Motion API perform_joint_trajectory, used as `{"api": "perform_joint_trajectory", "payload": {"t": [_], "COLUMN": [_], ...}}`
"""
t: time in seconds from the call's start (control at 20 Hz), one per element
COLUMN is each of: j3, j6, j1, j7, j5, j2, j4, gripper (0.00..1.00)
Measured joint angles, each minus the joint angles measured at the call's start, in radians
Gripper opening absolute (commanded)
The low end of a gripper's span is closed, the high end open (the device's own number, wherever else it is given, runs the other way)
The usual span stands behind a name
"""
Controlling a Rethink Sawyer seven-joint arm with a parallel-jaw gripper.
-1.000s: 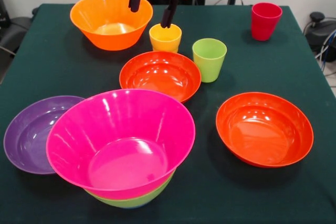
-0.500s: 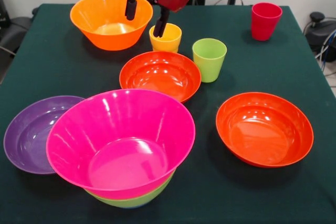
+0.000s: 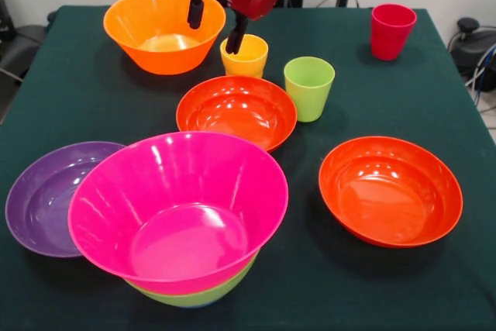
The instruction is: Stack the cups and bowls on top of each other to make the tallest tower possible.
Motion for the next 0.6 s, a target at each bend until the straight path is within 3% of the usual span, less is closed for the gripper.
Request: {"api": "perform_joint_trajectory", "payload": {"t": [0.6], "j3": [0.014], "j6": [-0.043], "j1": [0.036], "j7": [0.001], "j5": [0.032], "j2": [-0.001], "j4": [0.078], "gripper": [1.00]}}
